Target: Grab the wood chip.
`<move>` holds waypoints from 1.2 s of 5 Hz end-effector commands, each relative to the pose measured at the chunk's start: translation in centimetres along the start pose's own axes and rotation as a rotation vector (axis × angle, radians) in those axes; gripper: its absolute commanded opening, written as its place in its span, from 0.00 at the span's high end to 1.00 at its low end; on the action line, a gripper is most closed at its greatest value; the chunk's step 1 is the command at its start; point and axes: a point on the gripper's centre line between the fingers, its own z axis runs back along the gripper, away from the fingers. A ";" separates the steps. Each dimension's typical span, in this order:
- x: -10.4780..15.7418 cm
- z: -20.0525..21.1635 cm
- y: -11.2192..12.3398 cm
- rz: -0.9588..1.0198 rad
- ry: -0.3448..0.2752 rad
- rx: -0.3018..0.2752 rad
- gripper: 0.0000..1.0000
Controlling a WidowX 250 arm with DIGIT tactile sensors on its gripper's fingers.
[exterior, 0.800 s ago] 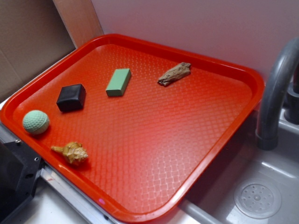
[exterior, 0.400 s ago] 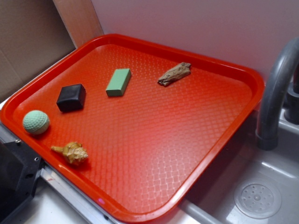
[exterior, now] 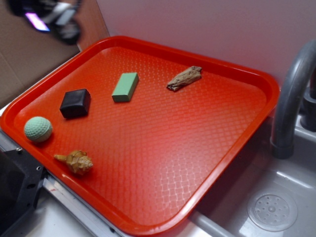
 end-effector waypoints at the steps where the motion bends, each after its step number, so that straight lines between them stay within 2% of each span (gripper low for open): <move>1: 3.1 -2.8 -1.7 -0.021 -0.051 -0.077 0.00; 3: 3.1 -2.8 -1.7 -0.021 -0.051 -0.077 0.00; 4: 6.0 -7.6 0.3 -0.012 -0.002 -0.099 0.00; 5: 6.4 -9.9 1.4 -0.036 0.002 -0.103 0.00; 6: 7.2 -12.0 2.5 -0.029 0.038 -0.065 0.00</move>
